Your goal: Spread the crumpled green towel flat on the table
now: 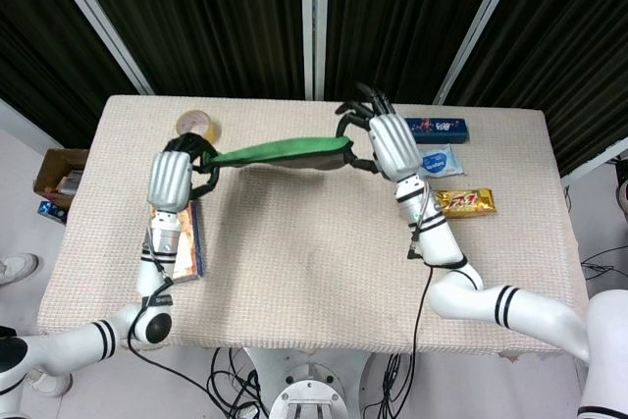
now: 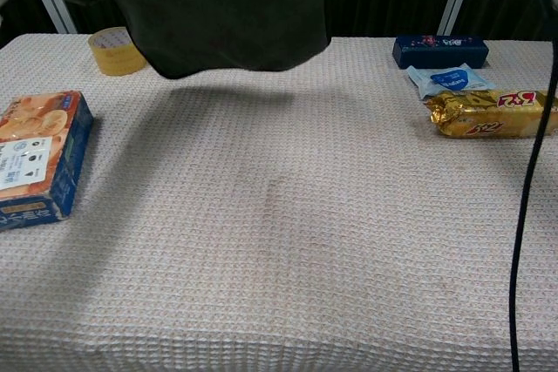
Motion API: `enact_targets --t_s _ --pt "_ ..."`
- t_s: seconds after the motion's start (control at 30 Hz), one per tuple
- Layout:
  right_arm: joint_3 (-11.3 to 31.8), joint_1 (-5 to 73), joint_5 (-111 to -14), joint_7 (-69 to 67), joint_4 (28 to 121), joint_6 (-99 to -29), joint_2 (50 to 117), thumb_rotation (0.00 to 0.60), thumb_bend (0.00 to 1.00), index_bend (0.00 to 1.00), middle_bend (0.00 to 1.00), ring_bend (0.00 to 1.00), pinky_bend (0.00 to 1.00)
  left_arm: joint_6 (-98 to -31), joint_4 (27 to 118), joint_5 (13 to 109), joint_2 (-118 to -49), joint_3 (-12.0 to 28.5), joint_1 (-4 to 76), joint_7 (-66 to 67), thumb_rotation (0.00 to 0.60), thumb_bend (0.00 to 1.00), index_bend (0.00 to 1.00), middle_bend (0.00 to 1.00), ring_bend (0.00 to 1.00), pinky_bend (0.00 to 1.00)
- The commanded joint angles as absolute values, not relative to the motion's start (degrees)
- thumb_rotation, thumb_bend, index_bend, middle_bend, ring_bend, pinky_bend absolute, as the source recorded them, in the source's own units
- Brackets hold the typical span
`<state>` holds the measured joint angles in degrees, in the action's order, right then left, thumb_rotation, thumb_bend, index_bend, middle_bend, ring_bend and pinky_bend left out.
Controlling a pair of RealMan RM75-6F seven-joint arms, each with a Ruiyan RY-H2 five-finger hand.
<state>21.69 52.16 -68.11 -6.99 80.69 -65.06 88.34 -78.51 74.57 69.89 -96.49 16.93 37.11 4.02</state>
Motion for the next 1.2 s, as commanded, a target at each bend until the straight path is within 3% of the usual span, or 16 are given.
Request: enact_targets --t_s 0.03,0.37,0.57,0.8,1.03,1.2 --pt "15.3 48.7 -72.8 -9.5 80.0 -62.6 87.0 0.6 0.52 0.68 0.3 0.0 0.0 -79.1 71.2 74.0 -99.3 10.7 34.5 3.5 0.6 0.54 0.69 0.43 0.28 0.3" --pt "6.1 45.2 -79.5 -8.5 80.2 -59.8 87.2 0.6 0.52 0.68 0.3 0.0 0.0 -76.7 72.3 80.3 -99.6 0.6 30.7 11.1 0.6 0.54 0.67 0.38 0.24 0.25" --pt "2.8 44.2 -82.9 -5.7 80.6 -59.0 87.8 0.6 0.52 0.68 0.3 0.0 0.0 -75.0 75.4 80.9 -98.5 -1.3 29.4 15.1 0.6 0.54 0.63 0.33 0.22 0.24" --pt "0.2 43.1 -86.0 -2.3 79.0 -58.9 89.9 0.6 0.47 0.65 0.29 0.0 0.0 -71.4 79.8 79.7 -96.2 -2.7 28.4 20.8 0.6 0.54 0.45 0.26 0.18 0.22" --pt "-1.2 42.6 -88.1 2.2 78.7 -58.6 91.2 0.6 0.34 0.61 0.27 0.0 0.0 -68.7 85.5 78.0 -93.3 -3.7 27.6 25.7 0.6 0.48 0.28 0.19 0.14 0.21" --pt "-1.6 42.8 -89.4 5.7 79.7 -57.8 91.2 0.6 0.18 0.57 0.26 0.0 0.0 -67.7 89.0 77.0 -91.5 -3.8 27.2 28.7 0.6 0.41 0.24 0.16 0.13 0.21"
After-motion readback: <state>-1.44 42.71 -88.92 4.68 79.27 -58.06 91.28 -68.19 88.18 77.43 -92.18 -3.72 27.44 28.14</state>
